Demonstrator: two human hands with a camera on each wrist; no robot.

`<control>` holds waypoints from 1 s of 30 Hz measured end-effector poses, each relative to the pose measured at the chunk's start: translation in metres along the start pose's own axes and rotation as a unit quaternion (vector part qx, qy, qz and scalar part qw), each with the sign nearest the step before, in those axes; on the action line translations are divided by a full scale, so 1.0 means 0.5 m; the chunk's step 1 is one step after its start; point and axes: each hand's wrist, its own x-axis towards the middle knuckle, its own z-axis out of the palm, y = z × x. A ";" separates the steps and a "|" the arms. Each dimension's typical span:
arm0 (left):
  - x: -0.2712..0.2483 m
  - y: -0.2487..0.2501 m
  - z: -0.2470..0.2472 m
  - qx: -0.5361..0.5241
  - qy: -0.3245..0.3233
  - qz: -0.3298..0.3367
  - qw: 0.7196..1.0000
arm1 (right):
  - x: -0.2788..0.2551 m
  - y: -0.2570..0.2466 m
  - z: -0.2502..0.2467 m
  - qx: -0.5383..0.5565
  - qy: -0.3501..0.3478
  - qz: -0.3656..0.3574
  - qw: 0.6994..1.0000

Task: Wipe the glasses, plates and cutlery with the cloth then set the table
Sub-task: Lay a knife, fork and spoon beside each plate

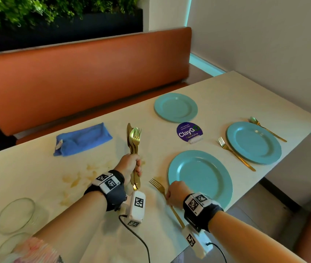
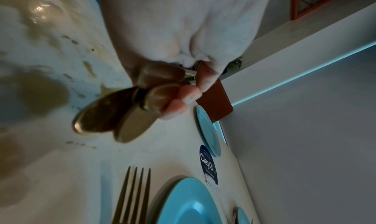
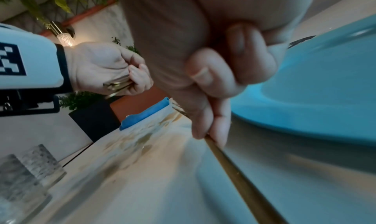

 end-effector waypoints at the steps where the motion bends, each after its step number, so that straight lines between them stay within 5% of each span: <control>1: -0.002 -0.003 -0.002 0.002 -0.002 0.001 1.000 | 0.000 0.000 0.007 -0.001 0.001 0.011 1.000; 7: -0.009 -0.016 -0.004 -0.001 -0.017 0.014 1.000 | -0.011 -0.009 0.037 0.045 0.048 0.077 0.995; 22: -0.014 -0.014 0.024 -0.068 -0.049 -0.002 0.996 | -0.036 -0.020 0.015 -0.020 0.093 0.065 0.993; 26: -0.016 0.000 0.040 -0.055 -0.078 0.016 0.995 | -0.022 -0.004 -0.065 0.125 0.113 0.061 0.984; 30: -0.016 0.019 0.070 -0.031 -0.117 0.026 0.992 | -0.008 0.020 -0.156 0.334 0.122 0.028 0.934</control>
